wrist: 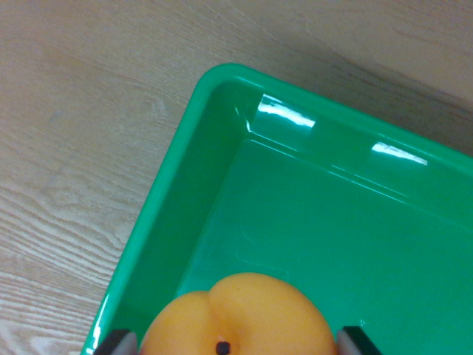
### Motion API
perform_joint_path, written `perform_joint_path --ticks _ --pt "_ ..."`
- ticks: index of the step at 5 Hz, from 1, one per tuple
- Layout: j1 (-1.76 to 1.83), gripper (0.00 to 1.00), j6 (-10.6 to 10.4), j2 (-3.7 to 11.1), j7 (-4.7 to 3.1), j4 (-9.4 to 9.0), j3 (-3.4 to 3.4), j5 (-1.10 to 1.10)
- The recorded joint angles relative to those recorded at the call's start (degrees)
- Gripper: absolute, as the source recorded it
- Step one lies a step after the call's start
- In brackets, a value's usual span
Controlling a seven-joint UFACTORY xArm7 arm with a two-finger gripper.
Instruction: Pick fruit
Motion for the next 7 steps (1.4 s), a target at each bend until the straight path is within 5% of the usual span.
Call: perform_joint_path --ticks 7 --pt "-0.12 1.0 7.5 -2.59 0.08 4.89 -0.06 0.19"
